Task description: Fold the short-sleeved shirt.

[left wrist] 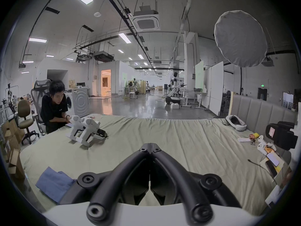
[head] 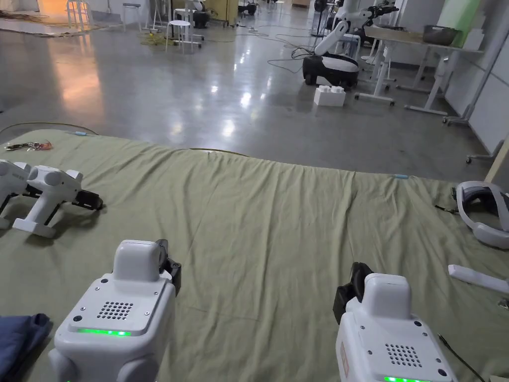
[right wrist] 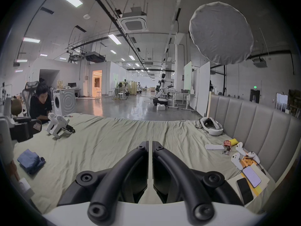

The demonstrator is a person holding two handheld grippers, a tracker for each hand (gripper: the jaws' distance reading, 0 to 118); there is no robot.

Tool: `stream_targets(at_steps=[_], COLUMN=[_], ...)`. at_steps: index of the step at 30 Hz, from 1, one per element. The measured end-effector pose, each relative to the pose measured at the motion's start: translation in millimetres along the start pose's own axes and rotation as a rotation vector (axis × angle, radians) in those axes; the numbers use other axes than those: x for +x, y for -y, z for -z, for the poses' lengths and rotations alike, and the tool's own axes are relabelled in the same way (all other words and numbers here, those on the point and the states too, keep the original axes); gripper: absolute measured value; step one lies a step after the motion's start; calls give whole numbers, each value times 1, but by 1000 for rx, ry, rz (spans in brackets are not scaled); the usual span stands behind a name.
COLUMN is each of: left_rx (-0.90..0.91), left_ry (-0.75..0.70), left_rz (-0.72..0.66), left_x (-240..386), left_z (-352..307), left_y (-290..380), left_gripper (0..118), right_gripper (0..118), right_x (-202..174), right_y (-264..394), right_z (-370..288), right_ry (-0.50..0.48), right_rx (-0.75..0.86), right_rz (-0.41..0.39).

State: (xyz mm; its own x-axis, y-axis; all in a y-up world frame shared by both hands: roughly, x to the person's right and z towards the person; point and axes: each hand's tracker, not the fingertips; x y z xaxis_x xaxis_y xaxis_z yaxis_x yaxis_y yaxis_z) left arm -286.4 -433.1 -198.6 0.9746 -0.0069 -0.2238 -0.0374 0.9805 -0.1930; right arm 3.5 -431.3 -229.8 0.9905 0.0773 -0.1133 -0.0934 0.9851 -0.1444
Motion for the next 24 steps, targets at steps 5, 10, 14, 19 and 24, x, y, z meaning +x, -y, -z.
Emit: stream_targets(at_steps=[5, 10, 14, 19, 24], left_rx=[12, 20, 30, 37, 47], left_ry=[1, 13, 11, -2, -19], left_rz=[-15, -6, -19, -9, 3], left_x=[-4, -4, -5, -6, -7], left_z=[-10, -10, -11, -11, -13], left_y=[0, 2, 2, -1, -3], left_gripper=[1, 1, 1, 2, 16], right_gripper=[6, 6, 6, 6, 28], right_x=[-7, -4, 0, 0, -2], right_y=[3, 4, 3, 1, -2], right_z=[-3, -3, -3, -3, -2], right_ry=[42, 43, 36, 42, 45], right_rx=[4, -16, -17, -9, -19], right_rz=[-47, -4, 22, 9, 2])
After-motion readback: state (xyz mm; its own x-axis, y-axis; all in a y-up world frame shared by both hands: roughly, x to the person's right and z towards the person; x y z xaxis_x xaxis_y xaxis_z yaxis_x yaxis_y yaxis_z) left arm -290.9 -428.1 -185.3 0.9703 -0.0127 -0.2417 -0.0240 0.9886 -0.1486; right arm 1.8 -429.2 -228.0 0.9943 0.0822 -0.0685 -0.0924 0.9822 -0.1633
